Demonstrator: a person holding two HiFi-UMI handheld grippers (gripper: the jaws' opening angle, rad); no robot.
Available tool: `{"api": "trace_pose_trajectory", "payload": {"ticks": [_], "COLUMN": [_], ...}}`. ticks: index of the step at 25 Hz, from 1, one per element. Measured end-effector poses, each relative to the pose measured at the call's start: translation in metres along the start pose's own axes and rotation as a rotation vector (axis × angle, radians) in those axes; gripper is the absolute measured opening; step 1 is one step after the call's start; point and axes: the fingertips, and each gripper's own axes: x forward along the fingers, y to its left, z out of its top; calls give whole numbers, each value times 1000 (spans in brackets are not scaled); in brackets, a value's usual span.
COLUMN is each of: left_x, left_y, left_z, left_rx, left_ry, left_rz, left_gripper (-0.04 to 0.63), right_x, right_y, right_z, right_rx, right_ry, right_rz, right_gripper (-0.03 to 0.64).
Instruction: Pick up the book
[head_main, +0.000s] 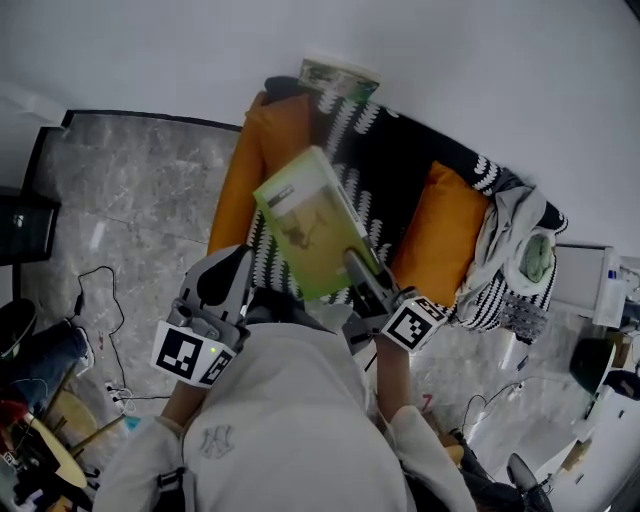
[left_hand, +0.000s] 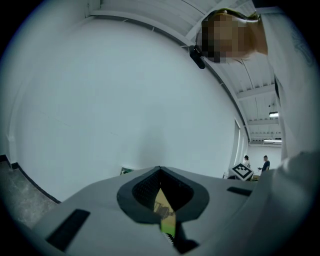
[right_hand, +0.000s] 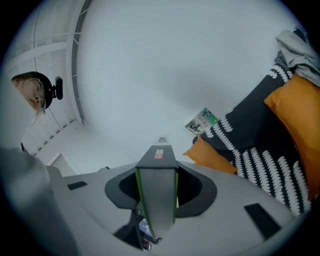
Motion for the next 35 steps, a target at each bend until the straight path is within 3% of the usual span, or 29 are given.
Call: {"api": "trace_pose_trajectory", "payload": {"ticks": [22,35], "left_x": [-30,-51], "left_y": [9,28], "left_z": [9,5], "left_rx": [-46,-68], "left_ry": [-7,-13], "left_rz": [43,128], "left_gripper": [9,9], "right_x": [-36,-45], "right_y": [32,27], "right_z": [8,-12], "right_rx": [36,72], "right_ry": [-74,-60], "right_rz": [4,-1], "right_gripper": [149,149]}}
